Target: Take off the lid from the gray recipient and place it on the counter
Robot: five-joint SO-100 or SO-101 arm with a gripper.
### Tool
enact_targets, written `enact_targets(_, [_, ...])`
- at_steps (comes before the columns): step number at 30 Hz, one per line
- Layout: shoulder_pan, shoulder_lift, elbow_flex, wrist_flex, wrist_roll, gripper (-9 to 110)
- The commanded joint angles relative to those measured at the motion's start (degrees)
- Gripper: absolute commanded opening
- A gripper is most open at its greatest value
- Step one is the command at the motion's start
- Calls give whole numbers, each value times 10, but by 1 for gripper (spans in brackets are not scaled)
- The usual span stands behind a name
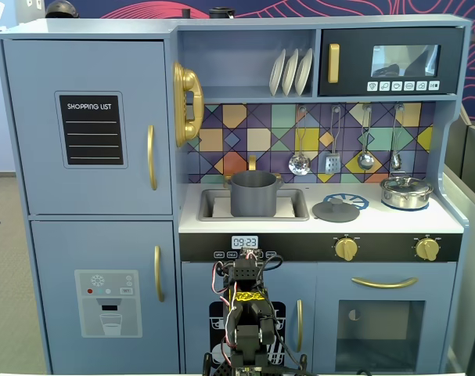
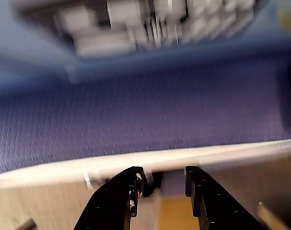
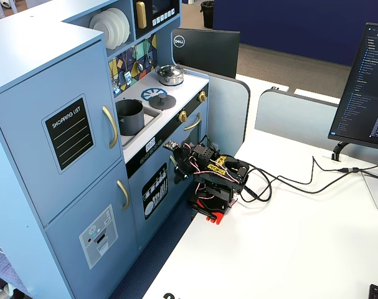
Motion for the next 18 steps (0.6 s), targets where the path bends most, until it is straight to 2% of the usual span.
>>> enact_targets(1, [3, 4, -4, 71, -21, 0])
enact_targets(6, [3, 4, -4, 159, -56, 1])
enact_targets(18, [16, 4, -4, 161, -44, 5])
